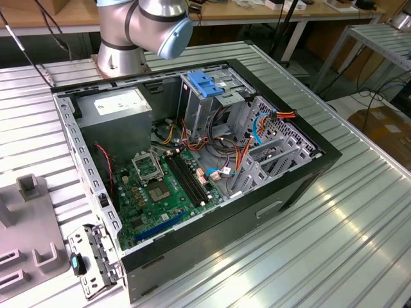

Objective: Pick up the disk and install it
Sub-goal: 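Reach for the disk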

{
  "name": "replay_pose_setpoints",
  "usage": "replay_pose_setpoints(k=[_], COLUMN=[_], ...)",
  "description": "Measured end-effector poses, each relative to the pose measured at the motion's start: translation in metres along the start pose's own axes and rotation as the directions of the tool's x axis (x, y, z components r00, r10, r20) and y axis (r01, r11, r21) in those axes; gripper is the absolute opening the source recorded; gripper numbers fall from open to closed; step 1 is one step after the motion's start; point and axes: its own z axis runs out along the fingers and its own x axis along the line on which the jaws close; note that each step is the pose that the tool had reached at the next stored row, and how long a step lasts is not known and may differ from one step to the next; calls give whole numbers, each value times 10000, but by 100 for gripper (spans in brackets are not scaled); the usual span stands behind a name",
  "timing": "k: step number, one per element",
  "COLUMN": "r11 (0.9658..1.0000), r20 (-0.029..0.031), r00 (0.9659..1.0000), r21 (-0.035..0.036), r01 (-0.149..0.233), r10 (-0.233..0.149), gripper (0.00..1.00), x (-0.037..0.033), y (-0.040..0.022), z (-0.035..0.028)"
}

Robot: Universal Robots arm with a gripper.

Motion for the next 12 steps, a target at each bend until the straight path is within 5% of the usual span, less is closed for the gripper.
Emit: replay_pose_setpoints(k=[9, 12], r11=[10000, 10000], r20=[0, -2], r00=[10000, 10000], r21=[0, -1], r01=[1, 58], r10=[-1, -58], gripper=[11, 11], x=[445, 540], y=[-31, -45], z=[12, 24])
